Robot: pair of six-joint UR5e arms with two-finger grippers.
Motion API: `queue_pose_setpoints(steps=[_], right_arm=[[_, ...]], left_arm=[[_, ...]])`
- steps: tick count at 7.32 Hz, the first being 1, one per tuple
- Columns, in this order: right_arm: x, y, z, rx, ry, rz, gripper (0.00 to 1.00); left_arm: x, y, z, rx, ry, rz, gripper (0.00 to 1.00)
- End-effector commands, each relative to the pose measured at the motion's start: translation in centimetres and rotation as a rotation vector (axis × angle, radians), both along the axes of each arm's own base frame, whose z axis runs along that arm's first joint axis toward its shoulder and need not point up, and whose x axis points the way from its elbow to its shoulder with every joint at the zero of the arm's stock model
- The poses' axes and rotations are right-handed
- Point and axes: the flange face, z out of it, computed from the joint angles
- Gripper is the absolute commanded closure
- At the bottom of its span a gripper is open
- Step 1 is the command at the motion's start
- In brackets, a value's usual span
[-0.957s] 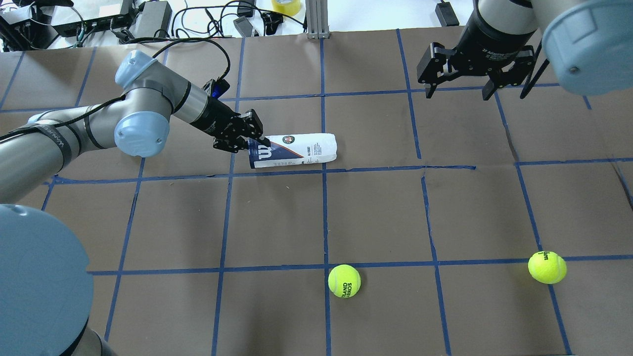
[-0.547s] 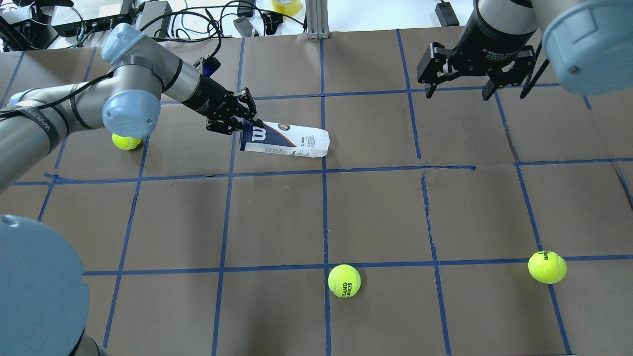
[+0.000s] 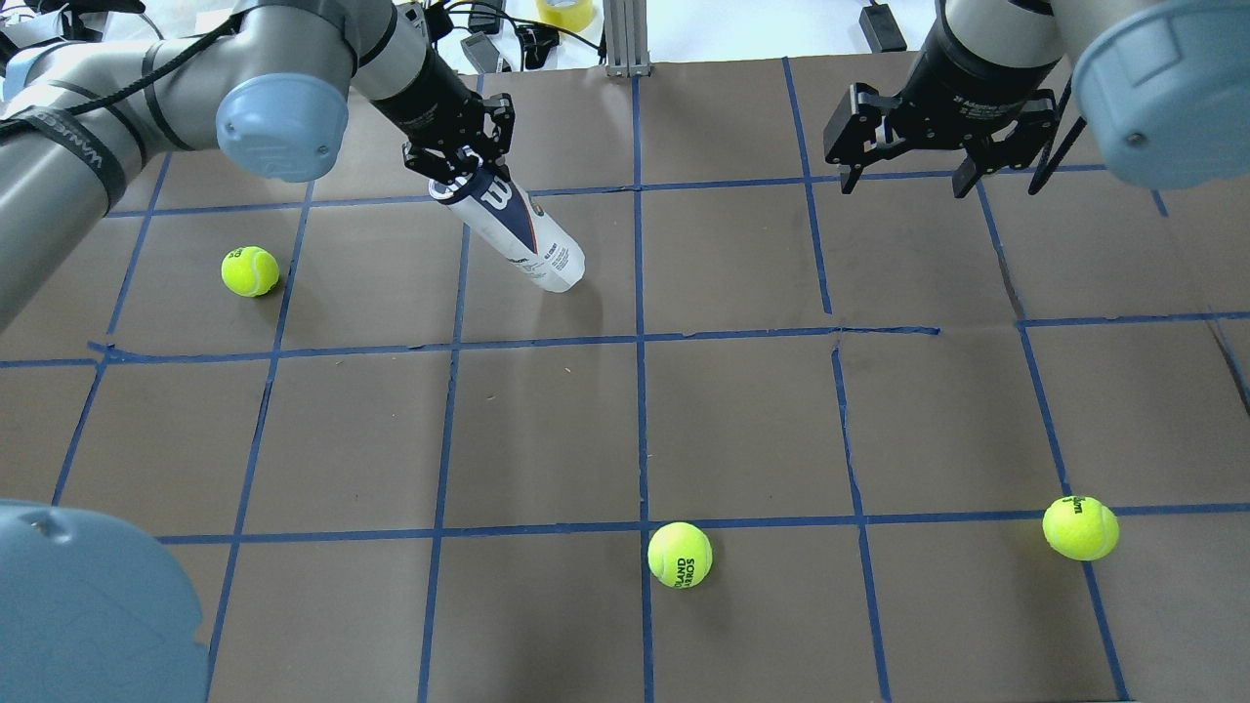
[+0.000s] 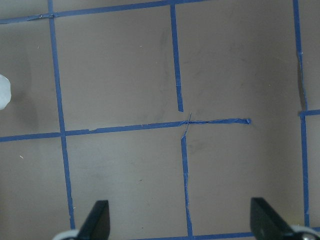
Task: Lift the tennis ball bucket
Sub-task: 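Stand the can upright on the table with the left gripper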
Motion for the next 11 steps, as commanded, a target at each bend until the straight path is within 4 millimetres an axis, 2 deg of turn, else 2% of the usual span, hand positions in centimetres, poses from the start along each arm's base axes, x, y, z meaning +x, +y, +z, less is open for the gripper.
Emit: queue_pose_setpoints(steps=[1,2,3,5,6,7,9,10,11], right_arm=[[0.0,0.0,0.0,-0.001,0.001,0.007,0.00],[0.0,0.0,0.0,-0.001,0.001,0.006,0.00],[0.0,0.0,-0.1,0.002,-0.001,0.004,0.00],[0.0,0.0,-0.1,0.002,-0.001,0.006,0.00],[0.0,0.0,-0.1,0.002,-0.001,0.006,0.00],[0.0,0.0,-0.1,0.002,0.001,0.006,0.00],[0.0,0.0,-0.1,0.002,-0.001,0.006,0.00],[0.0,0.0,0.0,0.001,-0.001,0.006,0.00],[0.0,0.0,-0.1,0.002,-0.001,0.006,0.00]], left_arm=[[-2.7,-0.3,1.1,-0.034,-0.154,-0.055,1.00],[-4.0,-0.2,1.0,-0.058,-0.208,-0.094,1.00],[-4.4,-0.5,0.7,-0.074,-0.262,-0.162,1.00],[-5.8,-0.7,0.4,-0.094,-0.282,-0.177,1.00],[-7.0,-1.0,-0.6,-0.106,-0.277,-0.159,1.00],[-7.4,-1.2,-1.2,-0.116,-0.280,-0.183,0.98],[-8.1,-0.7,-0.5,-0.123,-0.274,-0.180,0.49],[-9.0,-0.2,-0.2,-0.123,-0.270,-0.161,0.30],[-9.4,0.0,-0.1,-0.120,-0.261,-0.133,0.21]])
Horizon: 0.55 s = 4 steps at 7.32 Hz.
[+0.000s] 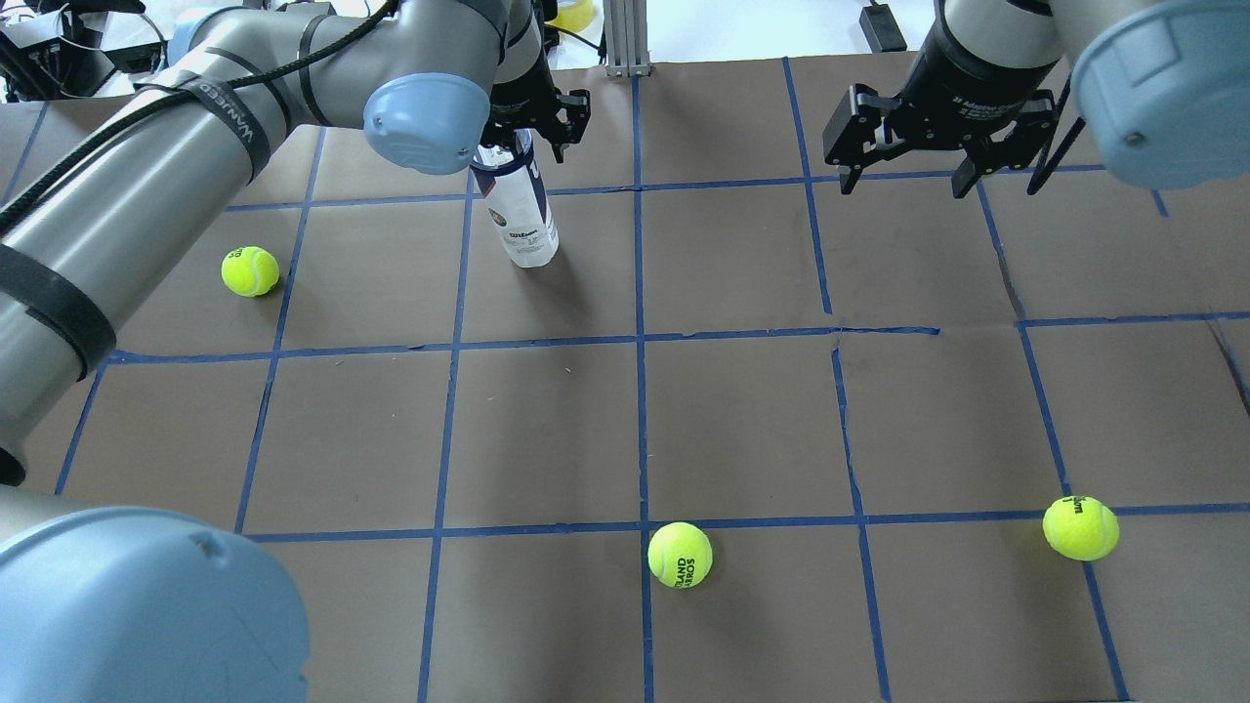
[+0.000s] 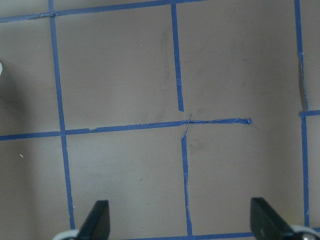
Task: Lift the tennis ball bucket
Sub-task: 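Stand the can upright on the table with the left gripper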
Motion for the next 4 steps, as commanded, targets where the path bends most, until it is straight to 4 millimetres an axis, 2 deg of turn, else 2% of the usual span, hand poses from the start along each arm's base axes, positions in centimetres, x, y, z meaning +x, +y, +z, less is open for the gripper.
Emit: queue_pose_setpoints(steps=[1,2,4], right_arm=[[0.0,0.0,-0.1,0.002,0.000,0.000,0.00],[0.0,0.0,-0.1,0.002,0.001,0.000,0.00],[0.0,0.0,-0.1,0.002,0.001,0.000,0.00]], left_arm=[[-0.6,0.6,1.0,-0.005,0.013,0.028,0.17],[-0.5,1.1,2.2,-0.008,0.014,0.028,0.17],[0.7,2.4,5.1,0.011,0.009,0.026,0.10]])
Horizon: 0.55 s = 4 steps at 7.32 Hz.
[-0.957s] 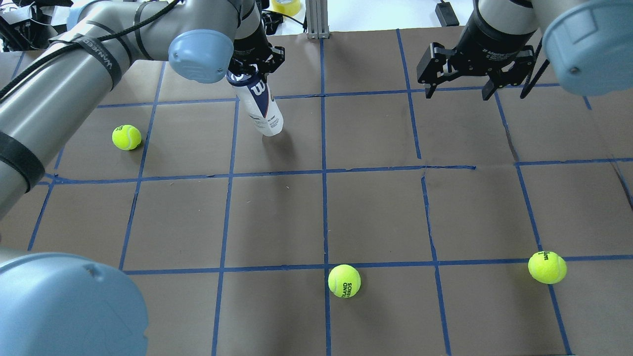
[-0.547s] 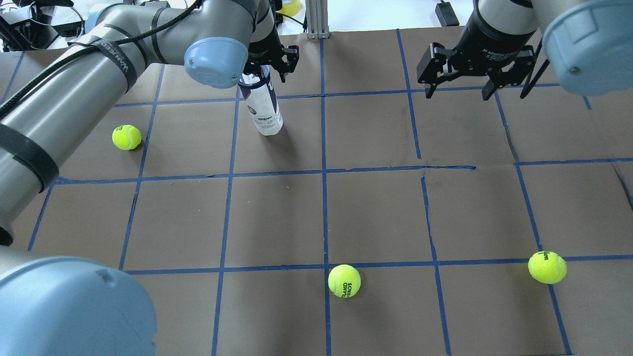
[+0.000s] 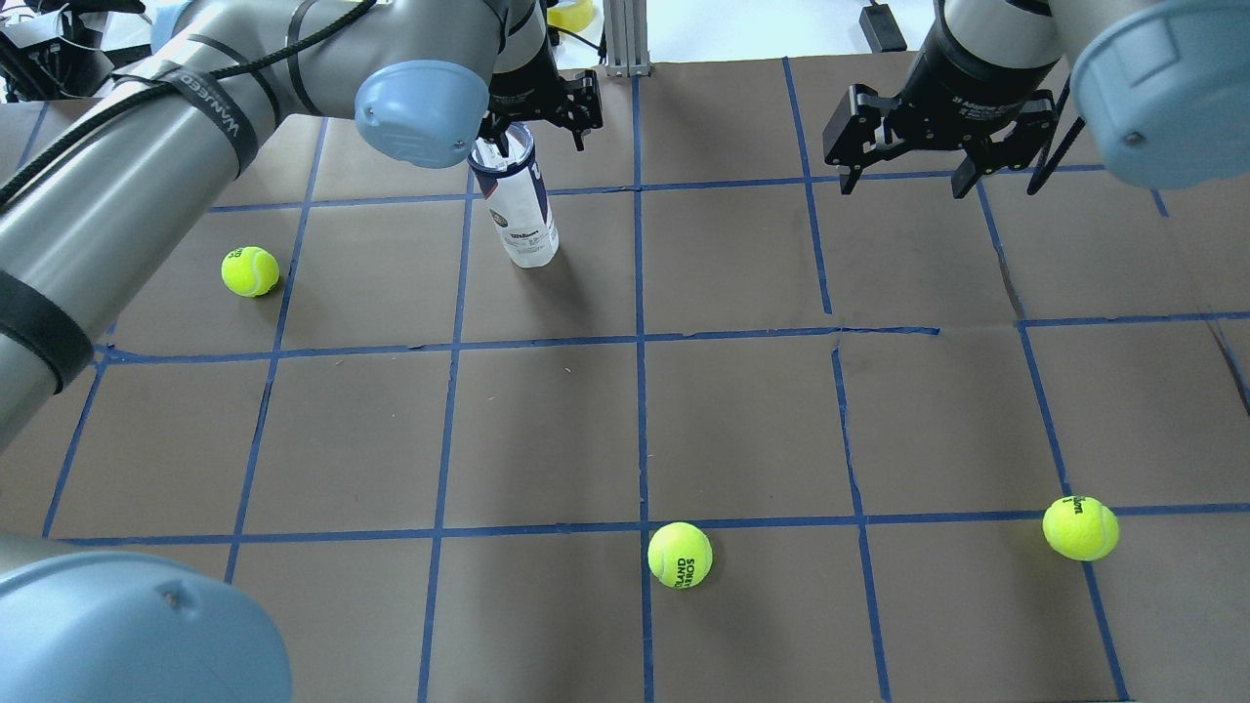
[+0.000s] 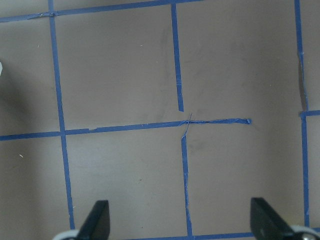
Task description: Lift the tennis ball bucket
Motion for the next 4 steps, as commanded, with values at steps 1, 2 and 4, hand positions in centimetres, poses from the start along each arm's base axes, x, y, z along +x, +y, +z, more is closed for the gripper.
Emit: queue_pose_setpoints(steps=[1,2,4], right_arm=[[0.0,0.1,0.0,-0.001,0.001,0.000,0.00],[0.0,0.1,0.0,-0.001,0.001,0.000,0.00],[0.0,0.0,0.1,-0.002,0.001,0.000,0.00]], left_arm=[[2.2,1.7,3.3,0.042,-0.007,0.015,0.08],[5.4,2.1,4.9,0.066,-0.012,0.015,0.00],[9.6,3.6,7.2,0.105,-0.029,-0.025,0.00]])
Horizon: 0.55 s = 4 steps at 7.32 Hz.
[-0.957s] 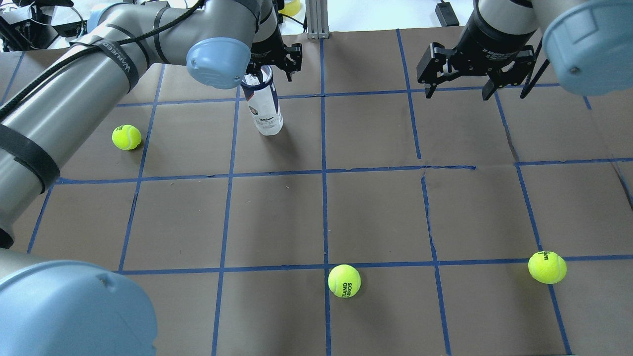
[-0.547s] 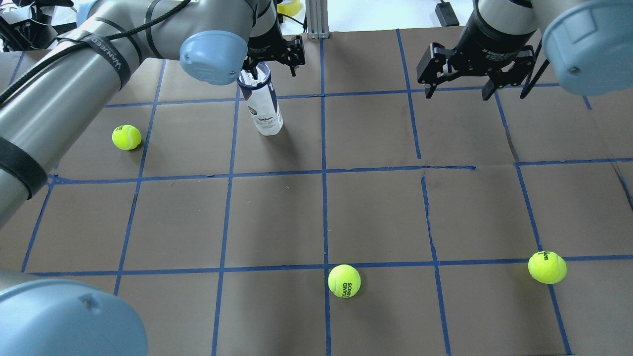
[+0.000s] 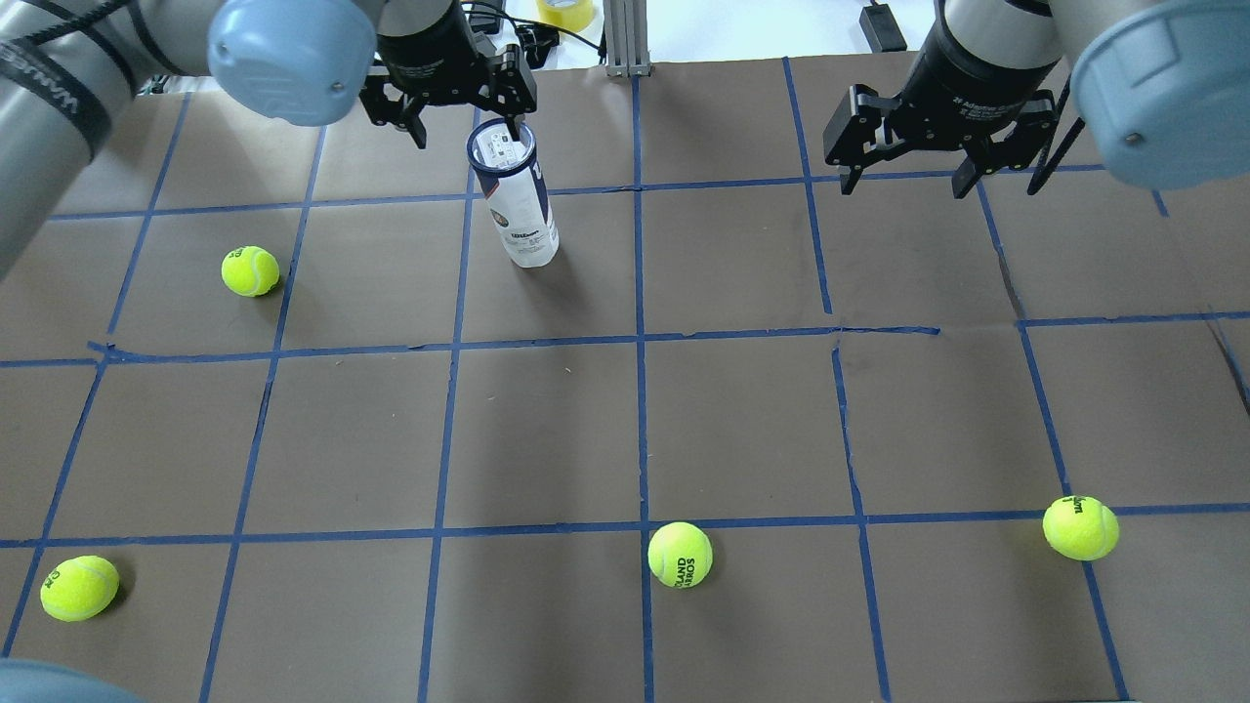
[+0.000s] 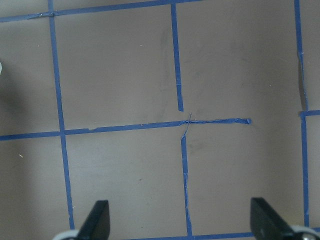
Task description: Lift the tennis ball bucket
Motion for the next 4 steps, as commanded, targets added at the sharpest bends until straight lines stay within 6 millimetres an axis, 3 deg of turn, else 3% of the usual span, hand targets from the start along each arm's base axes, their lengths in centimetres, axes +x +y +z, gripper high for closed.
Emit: queue_pose_setpoints(steps=[1,2,4], right_arm=[[0.0,0.0,0.0,0.002,0.002,0.002,0.00],[0.0,0.0,0.0,0.003,0.000,0.001,0.00],[0.0,0.0,-0.1,0.005,0.000,0.001,0.00]], left_arm=[[6.0,1.7,2.3,0.052,0.002,-0.038,0.00],[7.9,3.4,3.1,0.073,0.005,-0.023,0.00],[8.0,7.6,1.7,0.110,-0.005,-0.001,0.00]])
